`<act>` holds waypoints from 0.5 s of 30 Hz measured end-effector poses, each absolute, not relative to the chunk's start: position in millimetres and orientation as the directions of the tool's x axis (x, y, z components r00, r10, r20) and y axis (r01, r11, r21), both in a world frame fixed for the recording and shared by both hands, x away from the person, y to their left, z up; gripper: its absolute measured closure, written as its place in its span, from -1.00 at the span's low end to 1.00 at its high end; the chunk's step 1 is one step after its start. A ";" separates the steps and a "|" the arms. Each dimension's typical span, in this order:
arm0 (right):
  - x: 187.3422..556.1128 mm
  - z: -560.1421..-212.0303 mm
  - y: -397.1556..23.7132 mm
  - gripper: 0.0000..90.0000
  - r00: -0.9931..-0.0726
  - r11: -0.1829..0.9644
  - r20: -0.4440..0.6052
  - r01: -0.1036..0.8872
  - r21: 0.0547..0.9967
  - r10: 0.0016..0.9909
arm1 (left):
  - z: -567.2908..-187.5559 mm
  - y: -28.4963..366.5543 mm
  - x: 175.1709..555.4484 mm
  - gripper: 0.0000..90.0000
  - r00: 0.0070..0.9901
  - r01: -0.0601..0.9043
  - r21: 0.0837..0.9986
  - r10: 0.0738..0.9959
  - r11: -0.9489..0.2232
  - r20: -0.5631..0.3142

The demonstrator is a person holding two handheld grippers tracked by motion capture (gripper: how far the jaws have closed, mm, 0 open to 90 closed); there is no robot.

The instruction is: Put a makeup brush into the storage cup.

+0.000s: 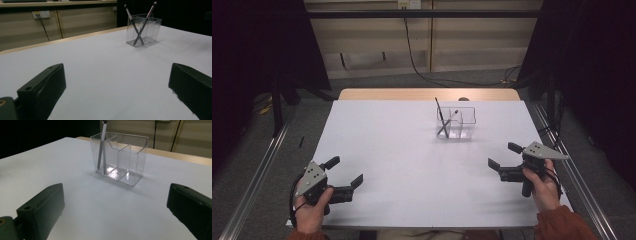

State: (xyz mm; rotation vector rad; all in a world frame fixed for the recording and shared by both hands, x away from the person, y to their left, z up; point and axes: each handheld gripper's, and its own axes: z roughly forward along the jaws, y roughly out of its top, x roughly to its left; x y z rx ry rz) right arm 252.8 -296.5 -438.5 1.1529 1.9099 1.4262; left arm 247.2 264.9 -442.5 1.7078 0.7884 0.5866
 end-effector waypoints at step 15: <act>230.7 -446.7 -310.8 -0.96 -0.500 0.054 0.105 0.293 0.955 0.860 | -442.6 265.9 244.7 -0.97 0.649 0.210 0.963 0.761 -0.166 -0.010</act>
